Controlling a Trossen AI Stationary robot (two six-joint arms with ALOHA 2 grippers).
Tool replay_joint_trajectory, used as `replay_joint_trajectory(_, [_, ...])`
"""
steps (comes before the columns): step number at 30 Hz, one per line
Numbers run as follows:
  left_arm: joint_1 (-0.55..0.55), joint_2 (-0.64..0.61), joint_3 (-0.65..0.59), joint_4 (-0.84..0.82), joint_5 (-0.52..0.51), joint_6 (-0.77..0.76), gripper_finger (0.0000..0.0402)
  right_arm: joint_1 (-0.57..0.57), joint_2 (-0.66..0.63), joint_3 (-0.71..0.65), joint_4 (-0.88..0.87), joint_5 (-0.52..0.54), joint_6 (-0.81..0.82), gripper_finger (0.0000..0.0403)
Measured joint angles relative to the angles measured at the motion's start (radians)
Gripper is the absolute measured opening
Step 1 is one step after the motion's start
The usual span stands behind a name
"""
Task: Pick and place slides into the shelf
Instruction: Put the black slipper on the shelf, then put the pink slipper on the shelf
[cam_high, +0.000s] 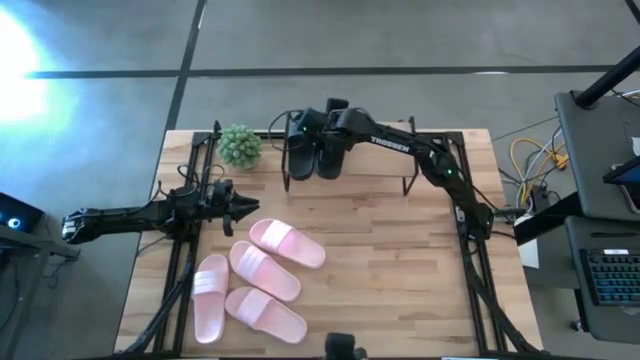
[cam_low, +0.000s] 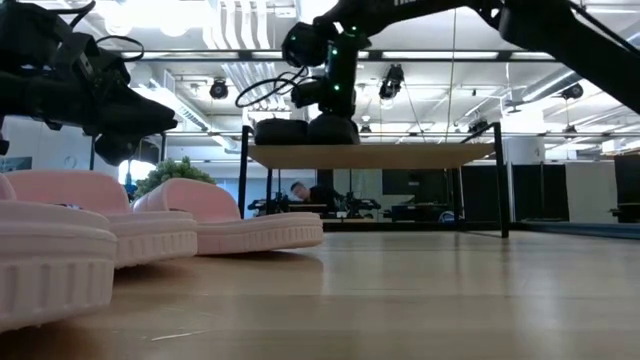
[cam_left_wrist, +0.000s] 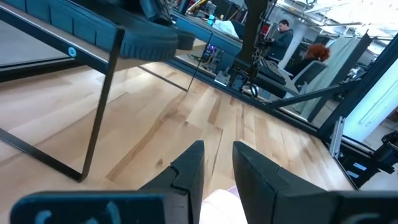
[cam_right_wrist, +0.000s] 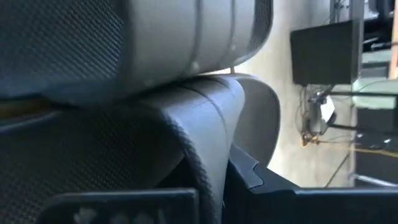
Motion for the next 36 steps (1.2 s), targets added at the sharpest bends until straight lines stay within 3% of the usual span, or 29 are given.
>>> replay_joint_trajectory(16, [0.000,0.002,0.000,0.000,0.000,0.000,0.0070,0.013,-0.043,0.050,-0.056,-0.042,0.076,0.0179])
replay_joint_trajectory(25, [0.000,0.004,0.000,0.001,0.000,0.000,0.0070,0.039,-0.112,0.050,-0.113,-0.055,0.103,0.0203])
replay_joint_trajectory(29, [0.000,0.004,0.000,0.013,-0.006,0.037,0.0070,0.065,-0.192,0.050,-0.138,-0.192,0.159,0.0203])
replay_joint_trajectory(33, [0.000,0.003,0.000,0.156,-0.064,0.275,0.0070,0.077,-0.281,0.049,-0.175,-0.516,0.264,0.0203])
replay_joint_trajectory(36, [0.000,0.001,0.000,0.236,-0.065,0.380,0.0070,0.081,-0.332,0.049,-0.195,-0.611,0.370,0.0203])
